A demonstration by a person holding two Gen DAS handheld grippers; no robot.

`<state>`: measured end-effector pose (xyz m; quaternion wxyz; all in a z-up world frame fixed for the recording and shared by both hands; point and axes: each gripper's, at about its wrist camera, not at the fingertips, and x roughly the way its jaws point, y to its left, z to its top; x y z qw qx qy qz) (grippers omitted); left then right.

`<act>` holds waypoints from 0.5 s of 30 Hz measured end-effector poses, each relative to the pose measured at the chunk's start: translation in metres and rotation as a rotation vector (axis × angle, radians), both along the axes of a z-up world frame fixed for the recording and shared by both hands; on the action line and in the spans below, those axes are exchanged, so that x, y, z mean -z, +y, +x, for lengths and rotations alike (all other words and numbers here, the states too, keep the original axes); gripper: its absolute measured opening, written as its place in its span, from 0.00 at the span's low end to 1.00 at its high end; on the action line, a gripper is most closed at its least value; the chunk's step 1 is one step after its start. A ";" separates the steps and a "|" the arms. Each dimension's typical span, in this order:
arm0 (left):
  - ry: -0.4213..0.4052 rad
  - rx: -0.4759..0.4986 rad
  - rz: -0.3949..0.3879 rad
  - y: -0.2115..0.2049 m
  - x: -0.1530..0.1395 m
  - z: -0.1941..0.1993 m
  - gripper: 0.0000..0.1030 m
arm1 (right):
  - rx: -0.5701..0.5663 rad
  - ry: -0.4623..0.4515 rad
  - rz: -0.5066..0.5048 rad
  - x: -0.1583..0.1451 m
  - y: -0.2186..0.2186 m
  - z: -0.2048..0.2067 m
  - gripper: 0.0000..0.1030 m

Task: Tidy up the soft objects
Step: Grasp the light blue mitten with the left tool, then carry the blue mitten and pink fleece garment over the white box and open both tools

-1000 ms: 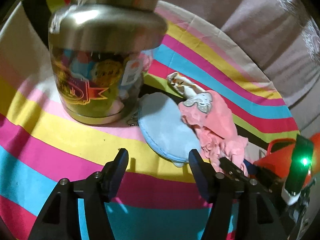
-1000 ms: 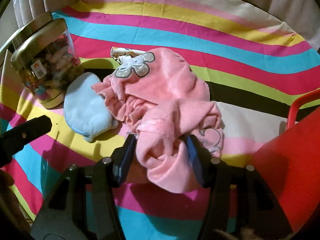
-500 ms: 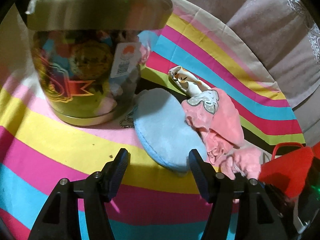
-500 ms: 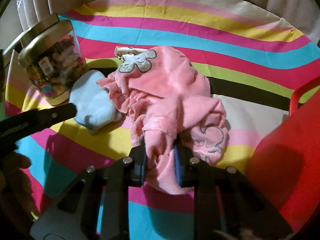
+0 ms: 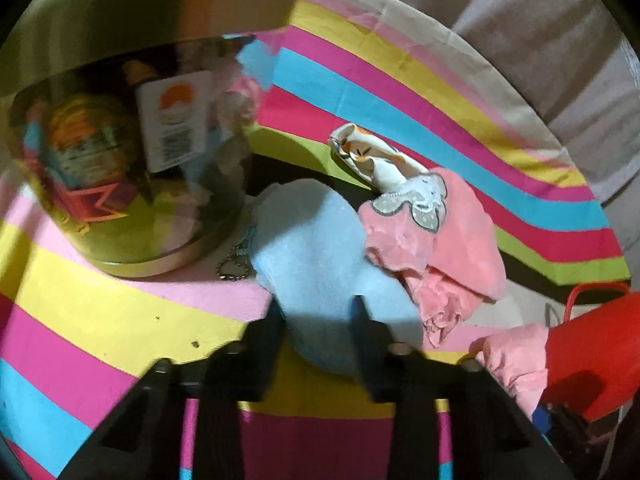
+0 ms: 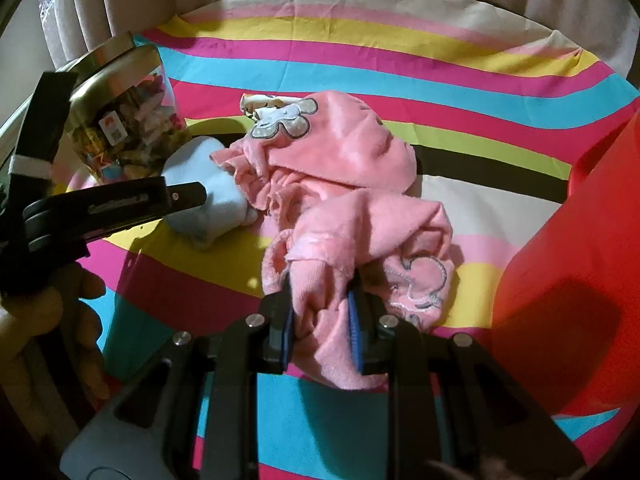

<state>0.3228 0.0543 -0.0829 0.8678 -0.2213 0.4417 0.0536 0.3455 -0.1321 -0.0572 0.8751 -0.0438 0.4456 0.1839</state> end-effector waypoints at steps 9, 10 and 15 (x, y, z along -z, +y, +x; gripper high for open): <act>-0.070 0.046 -0.048 -0.007 -0.019 -0.010 0.12 | -0.014 -0.003 -0.004 -0.004 -0.003 -0.001 0.25; -0.074 0.050 -0.052 -0.009 -0.021 -0.013 0.12 | -0.014 -0.004 -0.005 -0.004 -0.003 -0.002 0.25; -0.087 0.066 -0.059 -0.013 -0.030 -0.031 0.12 | -0.009 -0.010 -0.013 -0.008 -0.003 -0.009 0.25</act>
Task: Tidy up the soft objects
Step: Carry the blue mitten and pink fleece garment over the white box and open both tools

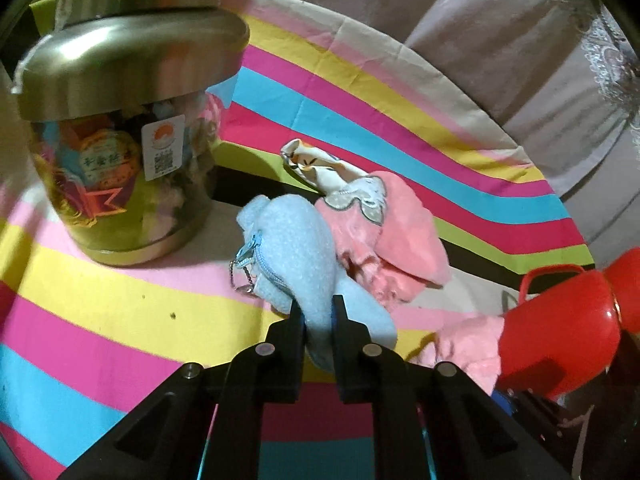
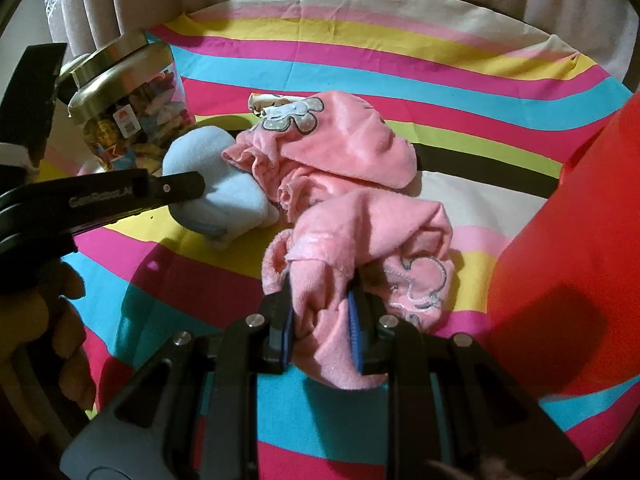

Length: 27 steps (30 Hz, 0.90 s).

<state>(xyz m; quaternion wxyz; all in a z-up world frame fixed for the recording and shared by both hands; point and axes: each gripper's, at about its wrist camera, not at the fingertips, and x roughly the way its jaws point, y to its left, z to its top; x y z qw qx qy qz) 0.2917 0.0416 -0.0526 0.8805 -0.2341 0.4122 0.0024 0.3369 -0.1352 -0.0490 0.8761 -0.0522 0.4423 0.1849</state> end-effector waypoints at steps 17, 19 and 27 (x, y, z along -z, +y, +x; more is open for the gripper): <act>0.087 0.074 -0.128 -0.026 -0.008 -0.069 0.12 | 0.020 0.046 -0.042 -0.003 -0.016 -0.040 0.25; 0.095 0.081 -0.130 -0.031 -0.006 -0.074 0.12 | 0.025 0.060 -0.045 -0.002 -0.020 -0.044 0.25; 0.124 0.084 -0.134 -0.042 -0.003 -0.102 0.12 | 0.051 0.121 -0.038 0.005 -0.036 -0.054 0.25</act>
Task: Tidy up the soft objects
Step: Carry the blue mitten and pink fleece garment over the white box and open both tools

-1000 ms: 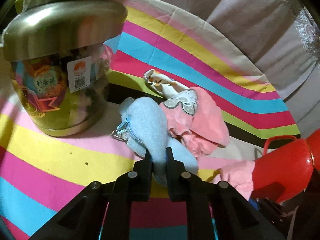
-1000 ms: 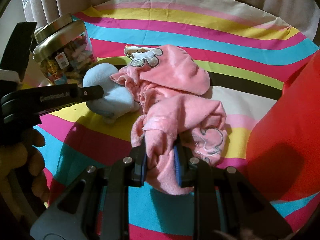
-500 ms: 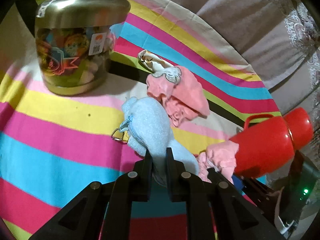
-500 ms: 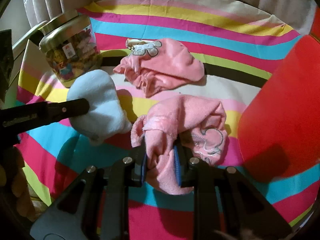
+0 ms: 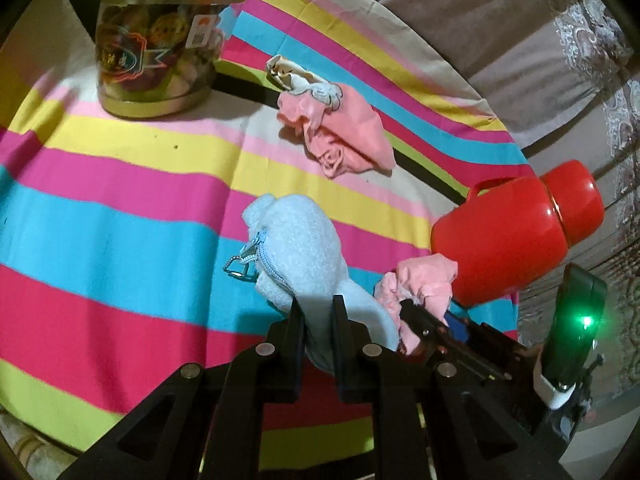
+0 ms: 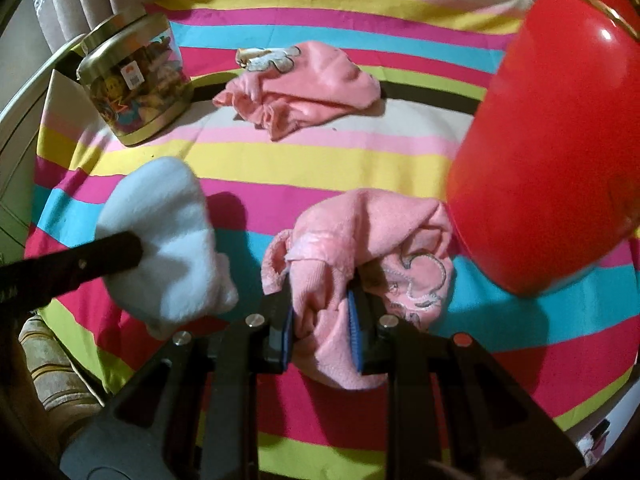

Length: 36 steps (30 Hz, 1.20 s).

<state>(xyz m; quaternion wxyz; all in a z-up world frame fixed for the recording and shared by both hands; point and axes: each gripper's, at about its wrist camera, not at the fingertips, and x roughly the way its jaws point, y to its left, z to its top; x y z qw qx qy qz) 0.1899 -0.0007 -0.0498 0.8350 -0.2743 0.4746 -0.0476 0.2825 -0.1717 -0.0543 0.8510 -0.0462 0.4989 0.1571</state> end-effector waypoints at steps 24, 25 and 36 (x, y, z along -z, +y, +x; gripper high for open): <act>-0.089 0.050 0.067 -0.033 -0.032 -0.042 0.12 | 0.045 -0.062 -0.001 -0.031 -0.050 -0.063 0.25; -0.095 0.054 0.070 -0.035 -0.034 -0.044 0.12 | 0.051 -0.070 0.000 -0.033 -0.053 -0.066 0.25; -0.146 0.151 0.064 -0.085 -0.056 -0.059 0.12 | 0.150 -0.124 0.038 -0.060 -0.102 -0.094 0.25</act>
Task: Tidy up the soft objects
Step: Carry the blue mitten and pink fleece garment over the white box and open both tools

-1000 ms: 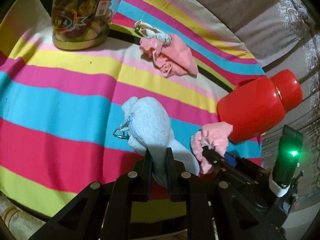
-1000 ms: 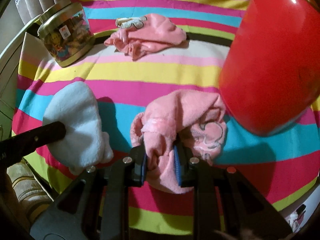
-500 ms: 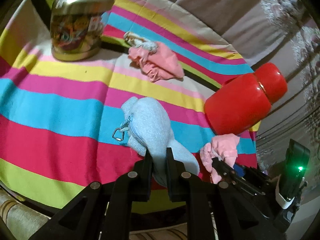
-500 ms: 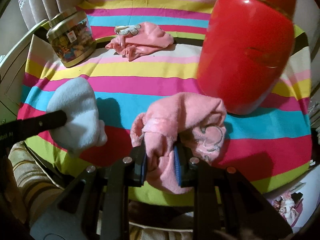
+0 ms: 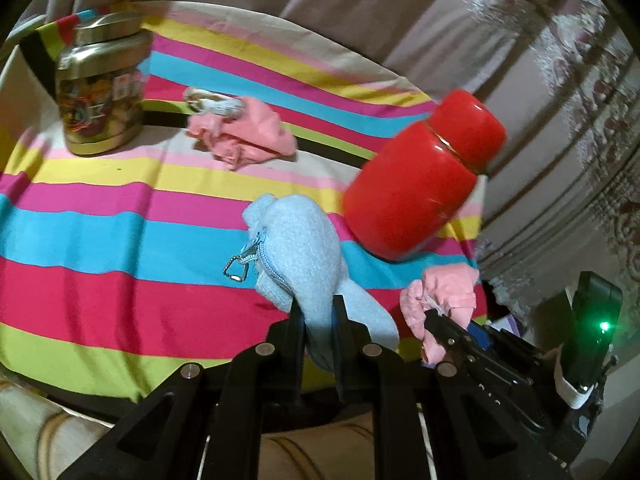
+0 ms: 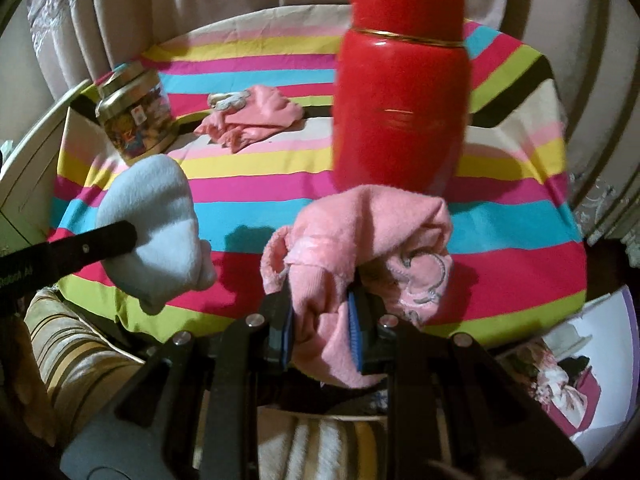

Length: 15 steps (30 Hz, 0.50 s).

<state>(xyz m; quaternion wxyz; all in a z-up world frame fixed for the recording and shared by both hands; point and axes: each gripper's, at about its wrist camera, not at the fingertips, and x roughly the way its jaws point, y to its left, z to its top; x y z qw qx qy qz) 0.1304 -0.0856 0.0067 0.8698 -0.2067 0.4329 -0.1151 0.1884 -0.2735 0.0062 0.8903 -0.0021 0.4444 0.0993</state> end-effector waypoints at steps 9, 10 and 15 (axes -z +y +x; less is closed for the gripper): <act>-0.012 0.125 -0.007 -0.055 -0.011 -0.011 0.12 | 0.112 -0.028 0.000 -0.013 -0.064 -0.027 0.25; -0.012 0.136 -0.009 -0.060 -0.012 -0.012 0.12 | 0.129 -0.031 -0.005 -0.014 -0.073 -0.032 0.25; -0.016 0.207 -0.006 -0.093 -0.015 -0.016 0.12 | 0.210 -0.011 -0.017 -0.008 -0.114 -0.048 0.25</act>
